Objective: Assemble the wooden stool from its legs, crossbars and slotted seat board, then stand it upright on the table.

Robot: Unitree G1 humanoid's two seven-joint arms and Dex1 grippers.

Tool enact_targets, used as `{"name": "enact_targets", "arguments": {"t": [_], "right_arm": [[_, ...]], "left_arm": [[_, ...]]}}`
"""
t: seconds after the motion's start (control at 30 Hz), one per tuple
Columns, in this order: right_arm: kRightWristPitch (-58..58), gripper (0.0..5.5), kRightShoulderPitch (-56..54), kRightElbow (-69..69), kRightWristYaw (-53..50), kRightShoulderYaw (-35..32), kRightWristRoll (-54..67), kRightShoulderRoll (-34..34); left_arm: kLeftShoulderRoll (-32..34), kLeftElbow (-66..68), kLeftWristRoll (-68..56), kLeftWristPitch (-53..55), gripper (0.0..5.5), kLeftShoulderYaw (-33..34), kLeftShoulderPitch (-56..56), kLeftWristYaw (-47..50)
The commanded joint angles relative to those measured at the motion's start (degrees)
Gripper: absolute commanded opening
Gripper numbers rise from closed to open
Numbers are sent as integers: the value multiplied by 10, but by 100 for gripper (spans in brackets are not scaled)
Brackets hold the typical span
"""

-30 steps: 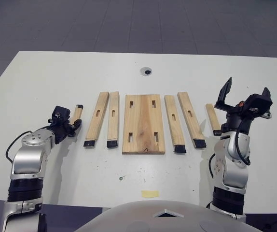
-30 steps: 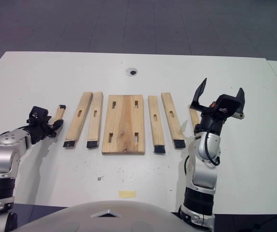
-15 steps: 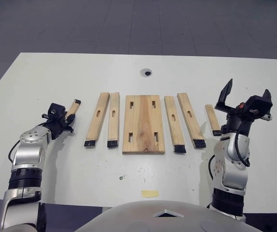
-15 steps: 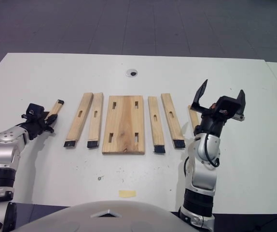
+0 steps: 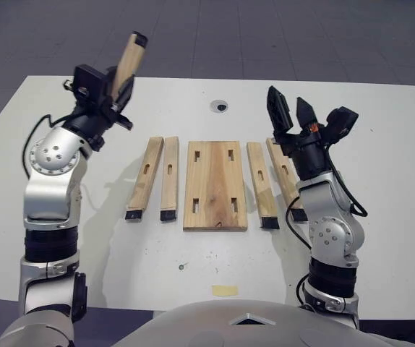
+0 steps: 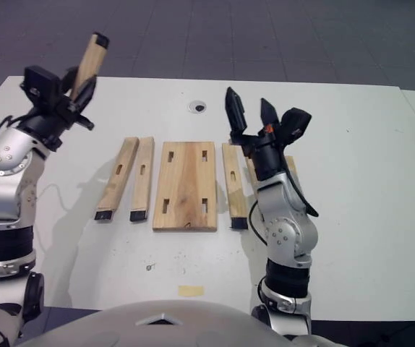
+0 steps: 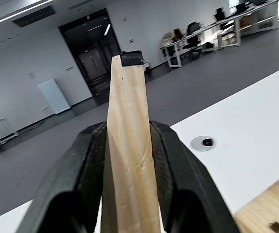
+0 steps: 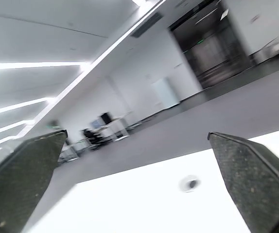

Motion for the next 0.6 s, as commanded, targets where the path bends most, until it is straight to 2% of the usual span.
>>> {"name": "enact_targets", "arguments": {"t": [0.03, 0.37, 0.6], "right_arm": [[52, 540, 26, -44, -23, 13, 112, 22], [78, 540, -19, 0, -140, 25, 218, 50], [76, 540, -39, 12, -176, 46, 253, 44]], "left_arm": [[-28, -54, -47, 32, 128, -35, -3, -36], [-29, -130, -54, 47, 128, -122, 48, -99], [-42, -118, -43, 36, 128, -146, 39, -111]]}}
